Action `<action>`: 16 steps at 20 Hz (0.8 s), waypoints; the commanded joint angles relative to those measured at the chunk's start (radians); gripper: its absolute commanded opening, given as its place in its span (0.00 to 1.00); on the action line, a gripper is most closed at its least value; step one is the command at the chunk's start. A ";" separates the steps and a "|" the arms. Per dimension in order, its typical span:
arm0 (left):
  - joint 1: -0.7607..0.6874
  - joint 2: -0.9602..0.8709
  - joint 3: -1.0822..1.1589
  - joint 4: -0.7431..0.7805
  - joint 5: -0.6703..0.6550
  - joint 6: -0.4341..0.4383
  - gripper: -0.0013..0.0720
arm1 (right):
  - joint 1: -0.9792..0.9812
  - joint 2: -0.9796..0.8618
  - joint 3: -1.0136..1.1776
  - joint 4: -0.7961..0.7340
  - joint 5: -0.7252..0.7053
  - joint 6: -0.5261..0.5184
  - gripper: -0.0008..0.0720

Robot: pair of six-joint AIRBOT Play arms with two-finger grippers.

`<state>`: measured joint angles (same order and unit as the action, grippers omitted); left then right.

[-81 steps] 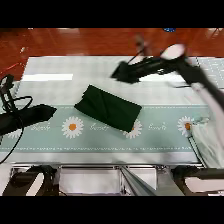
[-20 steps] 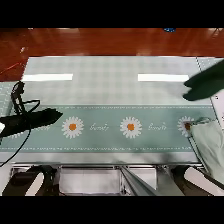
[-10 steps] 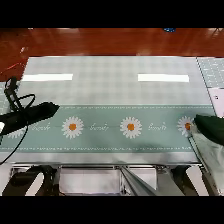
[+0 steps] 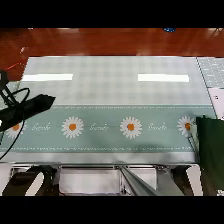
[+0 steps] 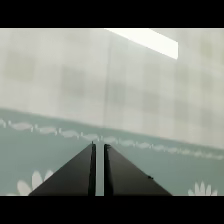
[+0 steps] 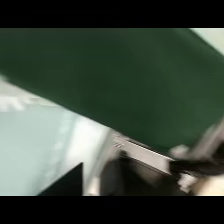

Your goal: Fold the shirts.

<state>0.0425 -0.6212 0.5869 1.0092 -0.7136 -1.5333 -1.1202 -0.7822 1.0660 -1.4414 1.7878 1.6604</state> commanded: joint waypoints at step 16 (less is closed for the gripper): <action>-0.207 -0.764 0.827 0.361 -0.581 -0.042 0.05 | 1.342 -0.673 0.434 -0.155 -0.472 -0.016 0.04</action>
<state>-0.1688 -1.3373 1.3972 1.3071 -1.2007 -1.5486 0.1558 -1.4002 1.4899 -1.4868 1.3235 1.6230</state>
